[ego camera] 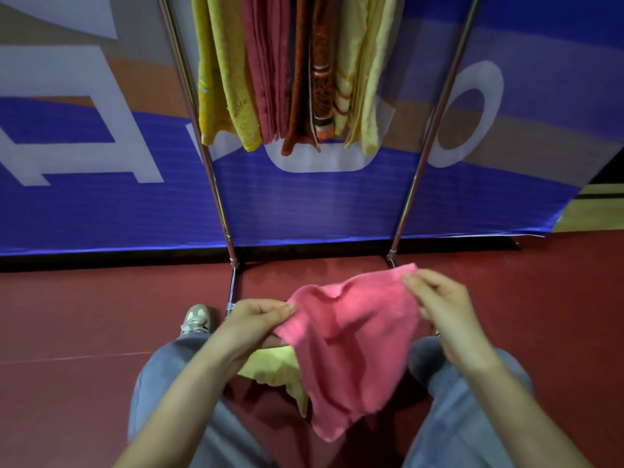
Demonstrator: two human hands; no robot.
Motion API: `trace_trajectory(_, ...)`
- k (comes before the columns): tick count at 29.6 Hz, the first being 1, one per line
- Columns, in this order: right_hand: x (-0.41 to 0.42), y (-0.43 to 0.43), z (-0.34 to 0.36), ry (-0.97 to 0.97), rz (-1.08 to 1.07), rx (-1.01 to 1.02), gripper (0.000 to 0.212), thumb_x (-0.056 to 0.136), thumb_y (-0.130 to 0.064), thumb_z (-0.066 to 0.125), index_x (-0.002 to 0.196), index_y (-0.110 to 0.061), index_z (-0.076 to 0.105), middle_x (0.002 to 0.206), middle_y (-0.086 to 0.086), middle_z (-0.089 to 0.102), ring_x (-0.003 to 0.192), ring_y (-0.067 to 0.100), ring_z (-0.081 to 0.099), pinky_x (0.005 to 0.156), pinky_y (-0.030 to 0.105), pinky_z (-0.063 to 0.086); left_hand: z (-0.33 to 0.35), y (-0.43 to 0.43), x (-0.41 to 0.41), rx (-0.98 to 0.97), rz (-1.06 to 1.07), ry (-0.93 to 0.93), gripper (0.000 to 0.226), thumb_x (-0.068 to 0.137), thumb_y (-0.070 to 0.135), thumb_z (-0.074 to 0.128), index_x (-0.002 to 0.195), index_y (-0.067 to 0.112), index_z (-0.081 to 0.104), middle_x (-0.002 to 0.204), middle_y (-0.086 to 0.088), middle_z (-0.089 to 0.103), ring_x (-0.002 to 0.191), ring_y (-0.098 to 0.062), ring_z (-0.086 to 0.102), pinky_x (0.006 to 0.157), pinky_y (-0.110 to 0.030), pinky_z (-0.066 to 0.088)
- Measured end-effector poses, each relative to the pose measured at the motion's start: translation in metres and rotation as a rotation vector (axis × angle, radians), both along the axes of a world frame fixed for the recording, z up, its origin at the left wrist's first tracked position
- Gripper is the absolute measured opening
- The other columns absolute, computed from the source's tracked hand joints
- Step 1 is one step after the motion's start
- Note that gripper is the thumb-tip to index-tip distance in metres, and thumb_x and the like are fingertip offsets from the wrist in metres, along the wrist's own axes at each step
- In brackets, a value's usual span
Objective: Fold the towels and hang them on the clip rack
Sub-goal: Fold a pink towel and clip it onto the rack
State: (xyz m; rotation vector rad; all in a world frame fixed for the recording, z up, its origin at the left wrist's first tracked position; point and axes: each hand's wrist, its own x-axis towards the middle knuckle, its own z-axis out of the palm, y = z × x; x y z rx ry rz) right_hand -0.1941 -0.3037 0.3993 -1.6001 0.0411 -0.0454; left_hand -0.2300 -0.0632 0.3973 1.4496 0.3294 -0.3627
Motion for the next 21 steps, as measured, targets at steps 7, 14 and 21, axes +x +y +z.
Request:
trace_trajectory(7,-0.029,0.061,-0.028,-0.163,0.196,-0.238,0.016,0.070,-0.038,0.059,0.068,-0.052,0.067,0.064,-0.013,0.059,0.068,-0.002,0.052,0.065,0.014,0.040,0.000,-0.030,-0.002,-0.135,0.039,0.101,0.026,0.089,0.009,0.050,0.069,0.001,0.065,0.050,-0.004,0.067,0.047,-0.006,0.064,0.049,-0.018,0.055)
trace_trajectory(14,-0.055,0.077,-0.043,-0.220,0.301,-0.486,0.050,0.078,-0.051,0.036,0.106,-0.024,0.067,0.078,-0.030,0.050,0.076,-0.009,0.050,0.072,0.009,0.038,-0.011,-0.027,-0.007,-0.171,0.077,0.194,0.026,0.091,0.020,0.048,0.082,0.000,0.063,0.065,-0.008,0.068,0.052,-0.010,0.066,0.055,-0.022,0.058)
trace_trajectory(21,-0.062,0.074,-0.044,-0.157,0.473,-0.421,0.037,0.090,-0.029,0.038,0.113,-0.012,0.061,0.088,-0.037,0.048,0.087,-0.015,0.048,0.081,0.004,0.034,-0.023,-0.017,-0.011,-0.038,-0.068,0.122,0.025,0.087,0.013,0.054,0.098,-0.008,0.062,0.085,-0.017,0.061,0.066,-0.013,0.063,0.074,-0.024,0.055)
